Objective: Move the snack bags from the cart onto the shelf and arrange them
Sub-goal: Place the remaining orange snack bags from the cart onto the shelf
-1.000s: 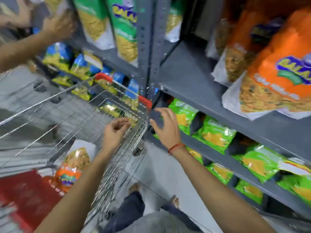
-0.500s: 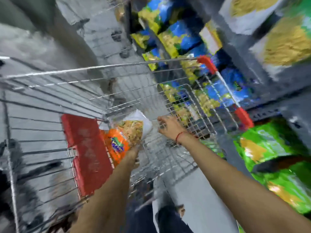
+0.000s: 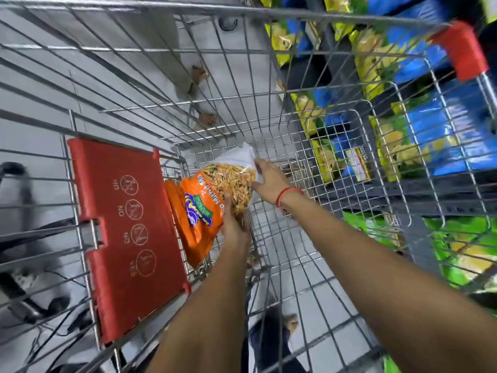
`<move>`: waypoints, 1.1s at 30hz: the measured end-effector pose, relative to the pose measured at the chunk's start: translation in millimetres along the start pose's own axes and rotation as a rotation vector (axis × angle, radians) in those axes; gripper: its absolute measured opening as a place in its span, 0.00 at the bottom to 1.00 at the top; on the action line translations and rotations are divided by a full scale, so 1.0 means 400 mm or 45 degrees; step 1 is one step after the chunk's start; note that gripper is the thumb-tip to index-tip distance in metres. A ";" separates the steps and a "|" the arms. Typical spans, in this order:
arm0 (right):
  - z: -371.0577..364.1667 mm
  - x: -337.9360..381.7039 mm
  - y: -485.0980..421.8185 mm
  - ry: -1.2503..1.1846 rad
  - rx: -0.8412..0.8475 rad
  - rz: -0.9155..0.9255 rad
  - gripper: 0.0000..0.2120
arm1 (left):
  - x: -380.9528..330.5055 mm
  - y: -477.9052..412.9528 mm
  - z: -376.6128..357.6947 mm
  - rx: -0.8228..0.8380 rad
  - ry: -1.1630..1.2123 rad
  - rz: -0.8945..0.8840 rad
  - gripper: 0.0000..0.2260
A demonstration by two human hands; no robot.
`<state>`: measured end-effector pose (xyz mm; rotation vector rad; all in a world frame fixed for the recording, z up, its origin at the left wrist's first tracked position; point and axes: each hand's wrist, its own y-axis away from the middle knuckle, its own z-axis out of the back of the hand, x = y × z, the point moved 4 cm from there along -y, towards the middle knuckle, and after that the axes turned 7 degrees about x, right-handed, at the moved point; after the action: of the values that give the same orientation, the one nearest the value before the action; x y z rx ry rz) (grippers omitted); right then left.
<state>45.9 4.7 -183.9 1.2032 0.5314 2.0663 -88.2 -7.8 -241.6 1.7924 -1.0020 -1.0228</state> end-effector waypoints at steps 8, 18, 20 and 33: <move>0.120 -0.034 0.044 -0.039 -0.027 -0.093 0.35 | -0.029 0.043 0.036 0.257 -0.523 0.161 0.02; 0.240 -0.144 0.287 -0.651 0.228 -0.214 0.22 | -0.063 0.220 -0.211 1.079 -1.598 0.108 0.21; 0.266 -0.128 0.319 -0.774 0.197 -0.119 0.22 | -0.093 0.256 -0.281 1.099 -1.630 0.035 0.20; 0.507 0.002 0.753 -1.222 -0.851 0.398 0.22 | -0.106 0.780 -0.711 1.424 -1.333 -0.626 0.02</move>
<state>117.2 -199.4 107.8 1.6738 -0.7650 1.4120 82.0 -2.6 147.2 2.4525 -2.1183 -2.0819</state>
